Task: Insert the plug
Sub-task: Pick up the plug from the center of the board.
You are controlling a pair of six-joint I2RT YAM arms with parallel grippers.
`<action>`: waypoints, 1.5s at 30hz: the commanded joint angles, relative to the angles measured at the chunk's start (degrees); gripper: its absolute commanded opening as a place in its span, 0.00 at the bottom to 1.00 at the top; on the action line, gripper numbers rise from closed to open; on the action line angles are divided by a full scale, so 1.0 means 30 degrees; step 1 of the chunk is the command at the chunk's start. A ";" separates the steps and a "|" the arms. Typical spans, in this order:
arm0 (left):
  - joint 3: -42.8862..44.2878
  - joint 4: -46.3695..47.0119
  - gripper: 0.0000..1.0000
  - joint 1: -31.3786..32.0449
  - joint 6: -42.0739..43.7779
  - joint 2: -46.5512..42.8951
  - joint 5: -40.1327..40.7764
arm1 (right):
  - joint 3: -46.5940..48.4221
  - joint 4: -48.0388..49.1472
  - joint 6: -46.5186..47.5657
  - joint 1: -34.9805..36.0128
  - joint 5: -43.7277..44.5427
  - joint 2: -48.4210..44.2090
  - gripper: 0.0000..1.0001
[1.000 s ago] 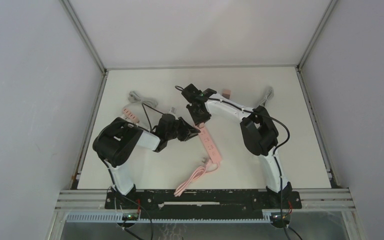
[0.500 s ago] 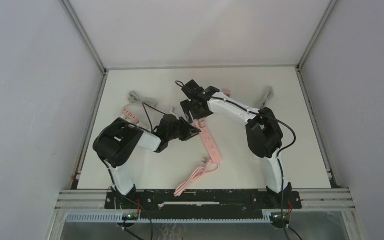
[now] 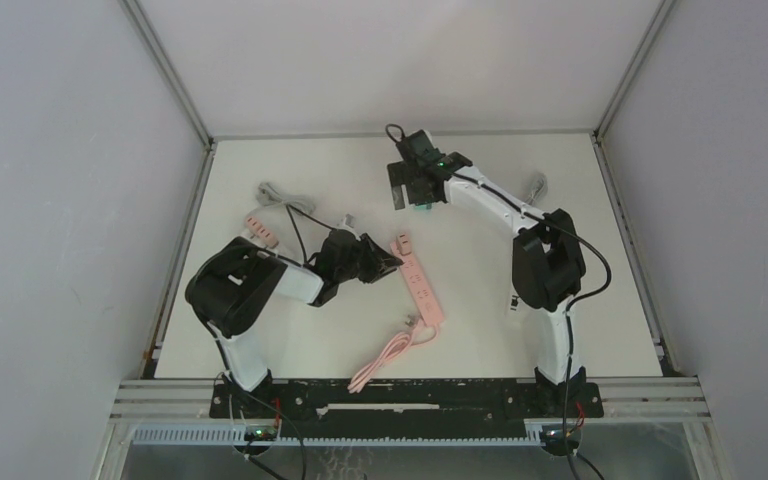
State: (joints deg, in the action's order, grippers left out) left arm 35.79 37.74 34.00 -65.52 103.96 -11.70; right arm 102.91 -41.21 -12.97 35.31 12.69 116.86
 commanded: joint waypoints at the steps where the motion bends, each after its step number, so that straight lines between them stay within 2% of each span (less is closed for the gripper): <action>1: -0.0299 -0.1767 0.36 0.0226 0.1204 -0.0428 0.0422 | 0.0522 0.2201 -0.0419 -0.1132 0.0655 0.0865 0.94; 10: -0.0296 -0.1768 0.40 0.0212 0.1441 -0.0524 0.0411 | 0.2678 0.3076 -0.0375 -0.1976 0.0311 0.3891 0.93; 19: -0.0299 -0.1826 0.41 0.0211 0.1584 -0.0582 0.0364 | 0.4102 0.2701 -0.0676 -0.2155 0.0391 0.5926 0.81; 28: -0.0329 -0.1913 0.42 0.0225 0.1832 -0.1010 0.0307 | 0.4277 0.2581 -0.0649 -0.2248 0.0022 0.6558 0.68; 29: -0.0300 -0.2494 0.44 0.0211 0.2360 -0.1700 0.0683 | 0.4081 0.2340 -0.0627 -0.2239 0.0033 0.6352 0.60; 33: -0.0327 -0.2957 0.46 0.0216 0.2704 -0.2724 0.0958 | 0.2496 0.2714 -0.0443 -0.2106 -0.0064 0.4976 0.47; 38: -0.0531 -0.3418 0.49 0.0236 0.2717 -0.4141 0.1088 | -0.0659 0.3817 -0.0225 -0.1963 -0.0272 0.2050 0.39; 45: -0.1211 -0.4898 0.51 0.0272 0.2902 -0.7318 0.1713 | -0.4304 0.4416 0.0121 -0.1640 -0.0412 -0.1655 0.37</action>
State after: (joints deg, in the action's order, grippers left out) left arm 33.26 25.54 34.39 -58.87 88.33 -8.58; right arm 93.30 -31.97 -13.74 29.43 11.51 120.57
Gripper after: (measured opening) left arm 0.507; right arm 0.597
